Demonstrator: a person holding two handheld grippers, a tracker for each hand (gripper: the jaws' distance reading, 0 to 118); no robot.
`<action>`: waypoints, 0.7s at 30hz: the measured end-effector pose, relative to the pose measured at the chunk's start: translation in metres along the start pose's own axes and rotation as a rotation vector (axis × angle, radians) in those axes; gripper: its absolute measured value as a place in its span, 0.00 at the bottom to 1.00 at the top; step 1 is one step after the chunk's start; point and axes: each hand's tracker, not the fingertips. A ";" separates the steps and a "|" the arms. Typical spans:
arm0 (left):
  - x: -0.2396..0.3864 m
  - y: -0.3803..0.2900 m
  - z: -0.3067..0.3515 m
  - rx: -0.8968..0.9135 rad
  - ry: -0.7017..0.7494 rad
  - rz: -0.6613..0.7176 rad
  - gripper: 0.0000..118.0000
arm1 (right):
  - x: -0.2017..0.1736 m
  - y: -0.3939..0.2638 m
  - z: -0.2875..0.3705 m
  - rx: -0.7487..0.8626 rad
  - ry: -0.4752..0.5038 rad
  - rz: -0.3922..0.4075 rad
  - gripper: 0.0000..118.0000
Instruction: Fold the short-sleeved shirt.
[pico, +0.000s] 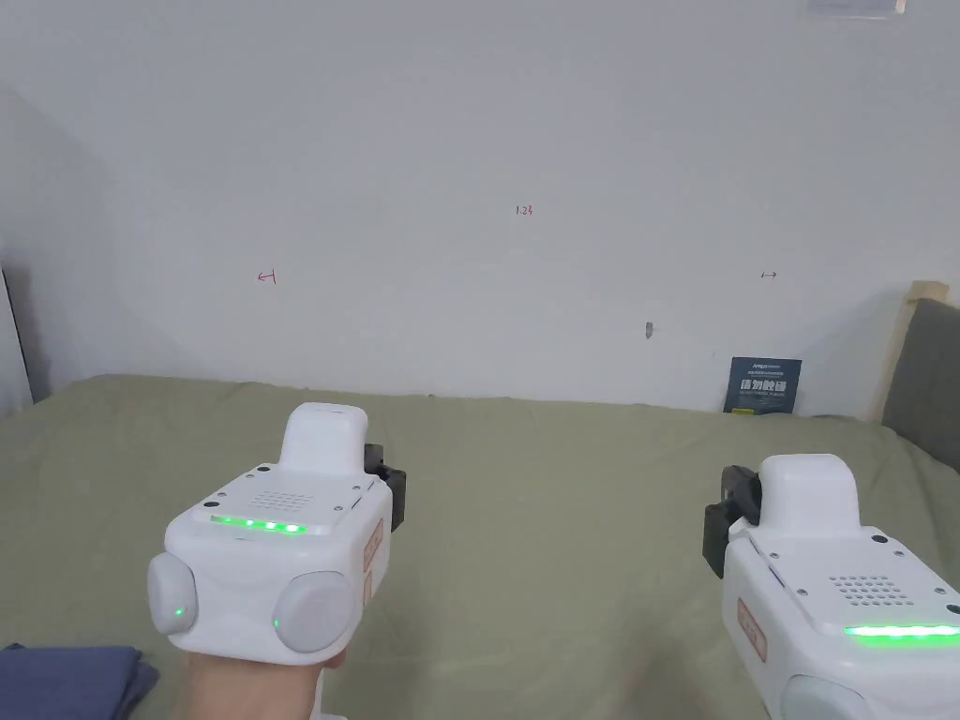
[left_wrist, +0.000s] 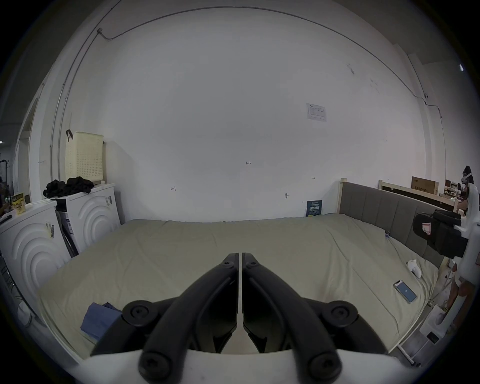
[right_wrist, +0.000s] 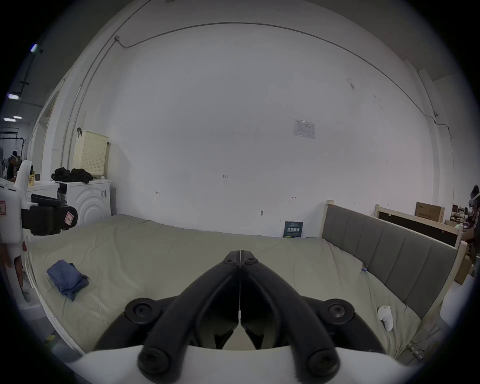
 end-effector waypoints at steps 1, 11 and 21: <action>0.000 -0.001 0.000 -0.002 0.002 0.002 0.16 | 0.000 -0.001 0.000 0.001 -0.003 0.005 0.08; -0.004 -0.005 -0.004 -0.055 0.100 0.021 1.00 | 0.007 -0.003 -0.001 0.004 -0.035 0.005 1.00; 0.003 0.005 -0.001 -0.079 0.013 -0.012 1.00 | 0.010 -0.001 0.000 0.004 -0.025 -0.006 1.00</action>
